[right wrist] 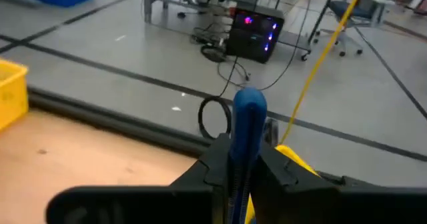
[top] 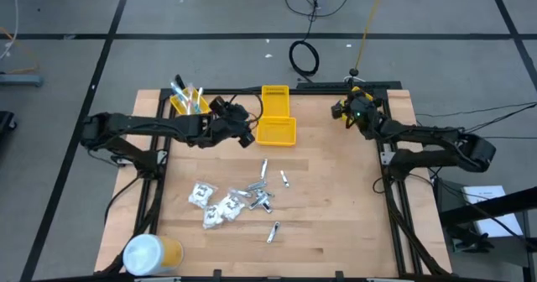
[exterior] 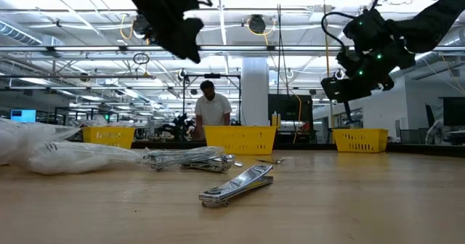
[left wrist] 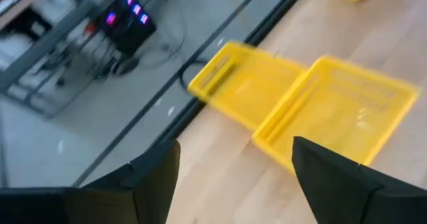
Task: Pick & Place Travel size toiletries
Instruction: Put the blue razor into the right yellow bin, then put the nail cutter into the top middle yellow bin
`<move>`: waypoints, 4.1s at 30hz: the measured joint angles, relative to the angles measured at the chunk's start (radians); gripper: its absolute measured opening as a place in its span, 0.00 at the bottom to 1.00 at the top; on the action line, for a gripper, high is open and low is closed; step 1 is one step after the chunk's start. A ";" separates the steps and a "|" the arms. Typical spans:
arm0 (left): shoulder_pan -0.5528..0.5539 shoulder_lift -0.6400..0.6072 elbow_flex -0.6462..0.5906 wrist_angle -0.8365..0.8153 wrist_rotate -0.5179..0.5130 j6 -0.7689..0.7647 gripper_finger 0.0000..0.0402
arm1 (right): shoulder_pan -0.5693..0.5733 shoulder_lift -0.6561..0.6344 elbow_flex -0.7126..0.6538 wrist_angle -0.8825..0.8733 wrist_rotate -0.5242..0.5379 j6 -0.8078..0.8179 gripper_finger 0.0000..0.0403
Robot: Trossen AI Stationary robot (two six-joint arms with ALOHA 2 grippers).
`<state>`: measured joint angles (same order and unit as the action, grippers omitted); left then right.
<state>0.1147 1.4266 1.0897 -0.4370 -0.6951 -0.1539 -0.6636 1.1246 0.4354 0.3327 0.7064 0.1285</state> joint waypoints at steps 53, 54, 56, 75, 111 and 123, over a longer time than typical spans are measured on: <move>0.013 0.053 -0.159 -0.002 0.424 -0.069 0.62 | 0.581 0.016 0.010 0.201 -0.688 0.024 0.61; 0.013 0.053 -0.159 0.004 0.424 -0.071 0.62 | 0.617 0.052 0.024 0.192 -0.649 0.013 0.61; 0.016 0.053 -0.159 0.024 0.424 -0.070 0.62 | 0.674 0.120 0.059 0.188 -0.606 0.005 0.61; -0.005 0.030 -0.159 0.125 0.473 0.011 0.62 | 0.736 0.252 0.145 0.188 -0.602 -0.040 0.61; -0.109 0.323 -0.067 0.141 0.647 -0.219 0.62 | 0.683 0.252 0.143 0.156 -0.601 -0.037 0.61; -0.109 0.559 0.145 -0.049 0.628 -0.401 0.62 | 0.685 0.252 0.143 0.147 -0.602 -0.035 0.61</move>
<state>0.0055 1.9858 1.2343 -0.4862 -0.0669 -0.5546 0.0212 1.3766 0.5789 0.4801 0.1043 0.0938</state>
